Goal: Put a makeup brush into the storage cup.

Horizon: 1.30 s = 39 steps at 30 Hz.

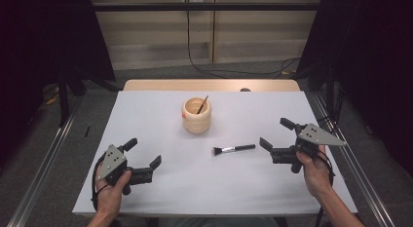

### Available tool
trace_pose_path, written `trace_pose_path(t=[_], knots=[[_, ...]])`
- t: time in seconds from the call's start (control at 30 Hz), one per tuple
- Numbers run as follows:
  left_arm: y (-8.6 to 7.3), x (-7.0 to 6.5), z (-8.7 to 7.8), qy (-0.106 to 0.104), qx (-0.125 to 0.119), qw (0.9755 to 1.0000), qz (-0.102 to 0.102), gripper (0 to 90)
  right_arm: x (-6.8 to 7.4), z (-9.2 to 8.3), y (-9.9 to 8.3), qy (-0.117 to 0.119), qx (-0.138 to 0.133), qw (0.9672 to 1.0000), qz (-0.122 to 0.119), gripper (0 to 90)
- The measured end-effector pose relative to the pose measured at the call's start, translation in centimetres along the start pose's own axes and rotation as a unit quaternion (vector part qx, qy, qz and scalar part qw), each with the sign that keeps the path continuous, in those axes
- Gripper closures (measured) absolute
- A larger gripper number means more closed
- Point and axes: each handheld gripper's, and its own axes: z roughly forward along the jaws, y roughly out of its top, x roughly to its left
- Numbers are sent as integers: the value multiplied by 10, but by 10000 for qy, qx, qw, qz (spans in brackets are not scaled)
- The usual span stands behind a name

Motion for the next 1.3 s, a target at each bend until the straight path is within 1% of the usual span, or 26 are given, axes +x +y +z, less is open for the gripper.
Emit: trace_pose_path(t=[0.1, 0.17, 0.3, 0.4, 0.47, 0.6, 0.63, 0.7, 0.77, 0.87, 0.97, 1.03, 1.13, 1.23, 1.27, 1.3], knots=[[0, 1, 0, -1, 16, 10000, -5, 7, 0, 7, 1, 13, 63, 10000, -65, 0], [0, 1, 0, 3, 4, 10000, 4, 8, -1, 13, 3, 64, 93, 9999, -64, 0], [0, 0, 0, -2, 7, 10000, 30, 8, -5, 23, 6, 51, 49, 10000, -66, 0], [0, 1, 0, -18, 9, 10000, -4, 8, -8, 29, 9, 42, 78, 9999, -77, 0], [0, 2, 0, -13, 16, 10000, 13, 7, -9, 35, 11, 39, 92, 9999, -121, 0], [1, 2, 0, 3, 3, 10000, 24, 7, -9, 44, 17, 109, 89, 9998, -158, 0], [1, 2, 0, 0, -7, 10000, 9, 8, -9, 47, 19, 179, 168, 9996, -155, 0], [1, 2, 0, 3, -6, 10000, 20, 7, -9, 53, 20, 185, 209, 9994, -218, 0], [1, 2, 0, -15, -15, 10000, 22, 8, -9, 60, 22, 259, 187, 9993, -184, 0], [1, 2, 0, -10, -27, 10000, 0, 8, -9, 67, 23, 316, 230, 9990, -195, 0], [1, 2, 0, -15, -31, 10000, 25, 8, -9, 73, 25, 304, 255, 9989, -235, 6], [1, 2, 0, -22, -24, 10000, 32, 7, -11, 77, 26, 390, 235, 9988, -193, 20], [1, 2, 1, -41, 1, 10000, 55, 7, -12, 84, 27, 413, 478, 9975, -319, 19], [1, 2, 0, -37, -4, 10000, 75, 7, -11, 88, 32, 383, 700, 9961, -375, 24], [1, 2, 0, -32, -4, 10000, 75, 6, -11, 90, 32, 441, 727, 9957, -372, 15], [1, 2, 0, -24, 0, 10000, 82, 7, -11, 91, 33, 551, 787, 9947, -365, 7]])
